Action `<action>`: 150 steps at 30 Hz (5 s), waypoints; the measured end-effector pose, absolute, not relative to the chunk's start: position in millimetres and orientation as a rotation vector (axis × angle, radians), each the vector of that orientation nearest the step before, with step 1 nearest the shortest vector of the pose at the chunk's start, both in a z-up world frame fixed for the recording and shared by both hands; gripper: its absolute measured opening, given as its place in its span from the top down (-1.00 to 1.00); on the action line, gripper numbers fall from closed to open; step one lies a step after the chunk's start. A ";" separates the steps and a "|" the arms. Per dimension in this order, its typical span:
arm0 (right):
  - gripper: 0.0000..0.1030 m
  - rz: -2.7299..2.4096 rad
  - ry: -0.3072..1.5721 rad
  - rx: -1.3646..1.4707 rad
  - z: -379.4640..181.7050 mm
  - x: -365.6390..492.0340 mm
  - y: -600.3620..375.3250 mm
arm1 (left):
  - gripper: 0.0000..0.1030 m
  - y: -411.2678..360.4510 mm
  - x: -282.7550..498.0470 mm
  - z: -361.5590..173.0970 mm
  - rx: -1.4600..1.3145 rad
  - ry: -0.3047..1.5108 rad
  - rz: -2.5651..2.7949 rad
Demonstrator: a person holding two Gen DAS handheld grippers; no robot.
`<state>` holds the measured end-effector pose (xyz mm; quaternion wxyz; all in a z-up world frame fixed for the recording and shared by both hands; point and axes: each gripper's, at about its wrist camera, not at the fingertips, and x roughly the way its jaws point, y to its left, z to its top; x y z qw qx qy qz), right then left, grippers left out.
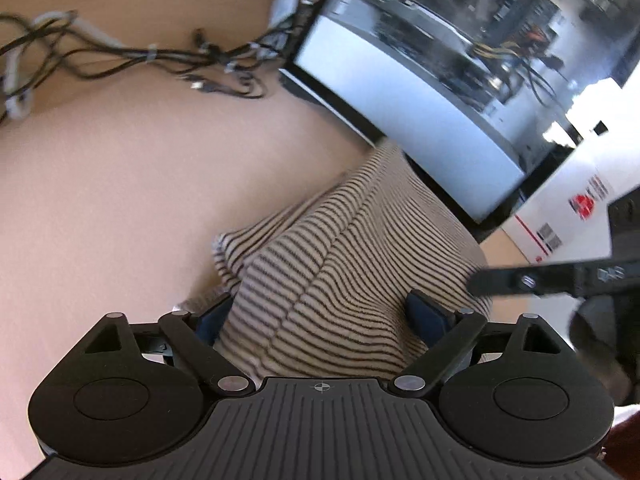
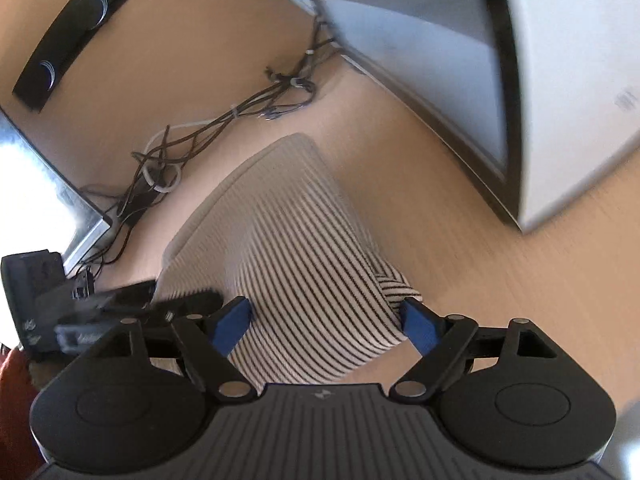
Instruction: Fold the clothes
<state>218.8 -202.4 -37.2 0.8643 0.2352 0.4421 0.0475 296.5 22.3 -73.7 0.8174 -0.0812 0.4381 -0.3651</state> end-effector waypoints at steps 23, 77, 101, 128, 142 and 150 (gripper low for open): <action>-0.80 0.484 0.769 0.108 -31.6 268.9 -151.6 | -0.92 75.2 224.7 -3.3 -0.351 0.812 -0.391; -0.65 0.452 0.626 -0.353 -0.9 220.4 -108.1 | -0.04 20.8 215.0 -51.0 -0.467 0.911 -0.523; 0.27 0.448 0.697 -0.402 -10.2 224.2 -95.7 | -0.22 53.2 197.9 -55.1 -0.504 0.896 -0.500; -0.05 0.646 0.846 -0.168 -36.6 239.8 -93.0 | -0.60 4.6 194.8 -38.8 -0.101 0.864 -0.581; -1.00 0.663 0.702 -0.361 -54.8 204.3 -56.4 | -0.63 27.8 276.7 -17.1 -0.445 0.793 -0.590; -1.00 0.558 0.563 -0.215 -5.4 196.2 -124.3 | -0.64 28.6 293.5 -42.8 -0.495 0.882 -0.491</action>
